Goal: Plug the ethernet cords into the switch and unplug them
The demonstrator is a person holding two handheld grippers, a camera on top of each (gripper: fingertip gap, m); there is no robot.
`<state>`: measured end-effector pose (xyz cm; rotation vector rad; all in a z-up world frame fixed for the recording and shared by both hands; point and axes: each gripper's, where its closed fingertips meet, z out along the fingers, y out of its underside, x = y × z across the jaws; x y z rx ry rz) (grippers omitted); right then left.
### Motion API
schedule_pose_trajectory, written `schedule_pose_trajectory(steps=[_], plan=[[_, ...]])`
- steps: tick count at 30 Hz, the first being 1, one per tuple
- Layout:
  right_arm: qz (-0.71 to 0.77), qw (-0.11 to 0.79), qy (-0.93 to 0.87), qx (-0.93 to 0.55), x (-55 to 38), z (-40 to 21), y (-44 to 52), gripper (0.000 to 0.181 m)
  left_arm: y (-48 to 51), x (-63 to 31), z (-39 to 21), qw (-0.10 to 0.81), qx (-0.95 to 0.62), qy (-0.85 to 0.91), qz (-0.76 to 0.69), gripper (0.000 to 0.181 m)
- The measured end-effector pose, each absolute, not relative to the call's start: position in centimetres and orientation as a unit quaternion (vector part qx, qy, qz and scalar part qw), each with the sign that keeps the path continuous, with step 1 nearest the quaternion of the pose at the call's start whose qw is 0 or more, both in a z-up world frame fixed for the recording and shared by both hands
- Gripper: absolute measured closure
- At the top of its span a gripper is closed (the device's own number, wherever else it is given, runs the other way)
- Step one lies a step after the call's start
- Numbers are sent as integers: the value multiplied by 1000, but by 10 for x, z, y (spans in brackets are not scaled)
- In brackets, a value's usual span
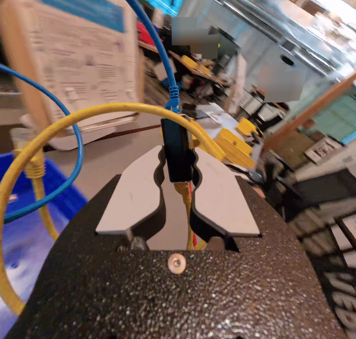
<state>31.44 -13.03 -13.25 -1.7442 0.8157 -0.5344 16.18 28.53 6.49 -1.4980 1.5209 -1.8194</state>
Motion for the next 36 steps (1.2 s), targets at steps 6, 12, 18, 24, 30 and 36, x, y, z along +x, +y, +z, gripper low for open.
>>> schedule_pose_trajectory(steps=[6,12,18,24,30,36], plan=[[-146,653,177,-722,246,-62,-67,111,146,127,83,71,-372,664,-645,156],[99,702,45,-704,148,-40,-12,107,58,124,1,-21,-307,735,-604,157],[171,666,61,-723,145,-79,12,128,40,142,-86,-107,-303,762,-562,157],[275,639,55,-716,141,-108,23,150,32,139,-114,-159,-267,781,-541,157],[321,650,98,-682,151,-119,44,156,49,156,-127,-56,-256,835,-484,155],[379,706,263,-538,202,-110,41,156,109,193,-90,314,-299,815,-385,124]])
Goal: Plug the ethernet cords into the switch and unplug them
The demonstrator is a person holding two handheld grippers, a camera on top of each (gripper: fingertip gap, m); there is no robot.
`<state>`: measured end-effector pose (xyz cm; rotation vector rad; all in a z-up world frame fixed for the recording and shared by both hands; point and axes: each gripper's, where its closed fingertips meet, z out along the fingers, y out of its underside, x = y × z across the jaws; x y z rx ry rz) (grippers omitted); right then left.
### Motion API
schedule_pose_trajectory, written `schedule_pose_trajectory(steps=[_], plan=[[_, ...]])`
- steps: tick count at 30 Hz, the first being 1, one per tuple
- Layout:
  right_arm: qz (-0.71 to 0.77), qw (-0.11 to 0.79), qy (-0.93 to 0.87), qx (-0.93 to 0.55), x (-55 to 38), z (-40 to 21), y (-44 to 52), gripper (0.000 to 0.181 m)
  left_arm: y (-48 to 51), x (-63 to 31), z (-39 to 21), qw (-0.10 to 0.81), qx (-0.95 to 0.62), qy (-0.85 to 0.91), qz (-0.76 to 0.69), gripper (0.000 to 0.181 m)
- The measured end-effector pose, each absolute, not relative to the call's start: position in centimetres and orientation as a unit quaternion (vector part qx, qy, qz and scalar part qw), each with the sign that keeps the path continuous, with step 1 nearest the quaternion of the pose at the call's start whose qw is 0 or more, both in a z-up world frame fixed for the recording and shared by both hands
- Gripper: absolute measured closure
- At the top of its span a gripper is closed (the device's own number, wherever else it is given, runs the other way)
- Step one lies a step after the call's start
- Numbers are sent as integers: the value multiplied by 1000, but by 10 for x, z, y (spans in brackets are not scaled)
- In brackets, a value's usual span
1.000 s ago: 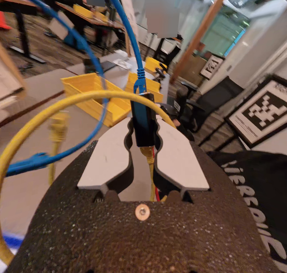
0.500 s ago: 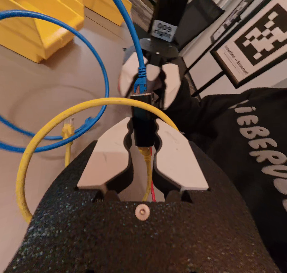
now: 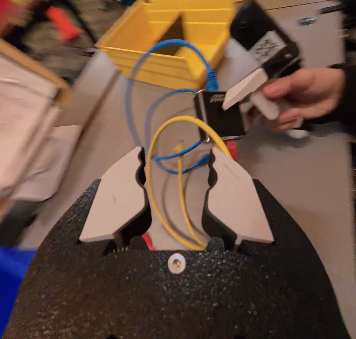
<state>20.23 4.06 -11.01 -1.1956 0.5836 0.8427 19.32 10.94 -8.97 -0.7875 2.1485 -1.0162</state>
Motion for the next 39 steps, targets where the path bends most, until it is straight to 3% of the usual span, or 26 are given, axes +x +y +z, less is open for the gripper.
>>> schedule_pose_trajectory(steps=[3,6,11,17,21,26,39], plan=[[366,734,343,-457,230,-107,26,156,117,180,-57,387,-339,760,-398,119],[336,739,401,-424,242,-115,23,156,77,158,-40,372,-329,740,-453,128],[353,739,396,-415,219,-103,38,156,49,161,-84,406,-288,780,-379,124],[412,718,374,-418,188,-88,48,156,54,166,-101,407,-263,757,-438,107],[418,701,374,-440,178,-93,57,156,63,168,-105,462,-204,744,-438,112],[418,677,365,-483,166,-102,66,156,71,165,-116,445,-209,710,-504,120],[485,647,358,-466,148,-112,81,155,83,146,-121,431,-195,647,-598,121]])
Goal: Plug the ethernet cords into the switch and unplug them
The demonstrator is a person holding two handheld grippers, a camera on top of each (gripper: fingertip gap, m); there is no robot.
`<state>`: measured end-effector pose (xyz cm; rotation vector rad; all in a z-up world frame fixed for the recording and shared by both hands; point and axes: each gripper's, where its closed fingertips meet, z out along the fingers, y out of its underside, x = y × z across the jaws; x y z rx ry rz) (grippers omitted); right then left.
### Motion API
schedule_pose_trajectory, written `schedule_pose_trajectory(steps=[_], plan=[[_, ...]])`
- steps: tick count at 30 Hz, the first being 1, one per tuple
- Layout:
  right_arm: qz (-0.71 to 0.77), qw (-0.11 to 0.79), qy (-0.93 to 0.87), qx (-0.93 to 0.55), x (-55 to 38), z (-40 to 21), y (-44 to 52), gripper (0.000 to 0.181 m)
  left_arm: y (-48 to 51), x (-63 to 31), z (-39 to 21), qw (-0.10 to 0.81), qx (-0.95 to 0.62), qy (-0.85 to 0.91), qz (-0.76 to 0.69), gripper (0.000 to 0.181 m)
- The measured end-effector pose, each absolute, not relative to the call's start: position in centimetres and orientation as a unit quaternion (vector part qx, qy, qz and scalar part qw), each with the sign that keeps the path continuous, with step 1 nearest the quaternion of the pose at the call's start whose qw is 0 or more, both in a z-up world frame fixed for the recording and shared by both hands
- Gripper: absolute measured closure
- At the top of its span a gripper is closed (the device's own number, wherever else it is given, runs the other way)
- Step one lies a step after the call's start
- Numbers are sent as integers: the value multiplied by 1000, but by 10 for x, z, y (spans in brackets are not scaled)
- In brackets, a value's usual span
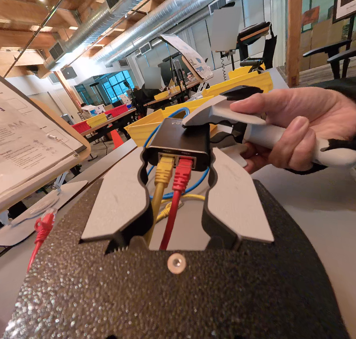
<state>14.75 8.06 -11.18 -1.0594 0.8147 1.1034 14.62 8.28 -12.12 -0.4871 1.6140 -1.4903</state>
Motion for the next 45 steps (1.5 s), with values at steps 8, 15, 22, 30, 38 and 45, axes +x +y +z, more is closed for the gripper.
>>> schedule_pose_trajectory(steps=[8,15,22,30,38,45], plan=[[496,641,360,-462,146,-113,85,155,86,145,-123,430,-197,650,-595,121],[483,661,342,-462,147,-108,86,150,91,146,-123,390,-243,641,-615,121],[372,700,339,-506,165,-105,73,128,118,149,-110,372,-308,606,-632,121],[369,718,354,-472,169,-95,67,151,95,149,-110,405,-293,657,-564,121],[392,721,384,-423,175,-97,65,161,88,153,-115,413,-308,656,-552,121],[396,727,415,-377,182,-102,61,163,84,157,-118,435,-327,647,-534,121]])
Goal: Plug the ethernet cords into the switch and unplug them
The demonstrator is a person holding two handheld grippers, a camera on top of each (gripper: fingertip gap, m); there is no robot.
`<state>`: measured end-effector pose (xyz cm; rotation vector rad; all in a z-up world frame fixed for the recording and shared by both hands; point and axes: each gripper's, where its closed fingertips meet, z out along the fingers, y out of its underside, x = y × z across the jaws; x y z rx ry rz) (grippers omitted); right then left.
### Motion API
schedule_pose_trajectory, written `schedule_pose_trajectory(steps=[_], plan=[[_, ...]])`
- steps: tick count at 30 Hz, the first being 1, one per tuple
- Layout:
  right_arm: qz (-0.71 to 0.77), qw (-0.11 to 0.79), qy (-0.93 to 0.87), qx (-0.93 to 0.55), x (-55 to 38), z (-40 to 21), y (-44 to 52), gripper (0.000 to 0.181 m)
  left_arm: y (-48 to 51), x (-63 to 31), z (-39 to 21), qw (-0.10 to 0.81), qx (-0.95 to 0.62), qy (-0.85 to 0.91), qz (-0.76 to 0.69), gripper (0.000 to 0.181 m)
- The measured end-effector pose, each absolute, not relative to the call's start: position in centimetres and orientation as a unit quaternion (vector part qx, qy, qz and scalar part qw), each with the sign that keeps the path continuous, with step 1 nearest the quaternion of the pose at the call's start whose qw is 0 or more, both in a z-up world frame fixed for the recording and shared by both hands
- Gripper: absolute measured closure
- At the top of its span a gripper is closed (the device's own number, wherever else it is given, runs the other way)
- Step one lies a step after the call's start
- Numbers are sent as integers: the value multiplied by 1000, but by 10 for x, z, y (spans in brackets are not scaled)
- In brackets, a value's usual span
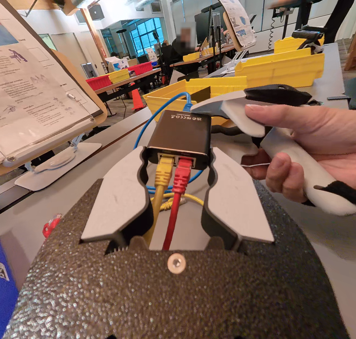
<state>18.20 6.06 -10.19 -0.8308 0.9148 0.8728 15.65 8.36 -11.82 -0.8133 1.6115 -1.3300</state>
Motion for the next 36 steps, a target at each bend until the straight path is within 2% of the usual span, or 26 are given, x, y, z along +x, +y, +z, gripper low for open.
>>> schedule_pose_trajectory(steps=[1,14,24,31,36], plan=[[396,728,416,-374,182,-102,60,167,83,156,-117,440,-323,645,-535,121],[390,737,416,-363,185,-104,56,167,77,157,-120,459,-325,647,-515,121],[380,752,367,-395,182,-97,52,167,73,156,-117,522,-305,630,-487,121],[375,782,306,-393,175,-81,59,169,80,151,-104,598,-277,598,-455,121],[352,798,288,-396,174,-77,59,169,81,152,-104,613,-280,596,-437,121]])
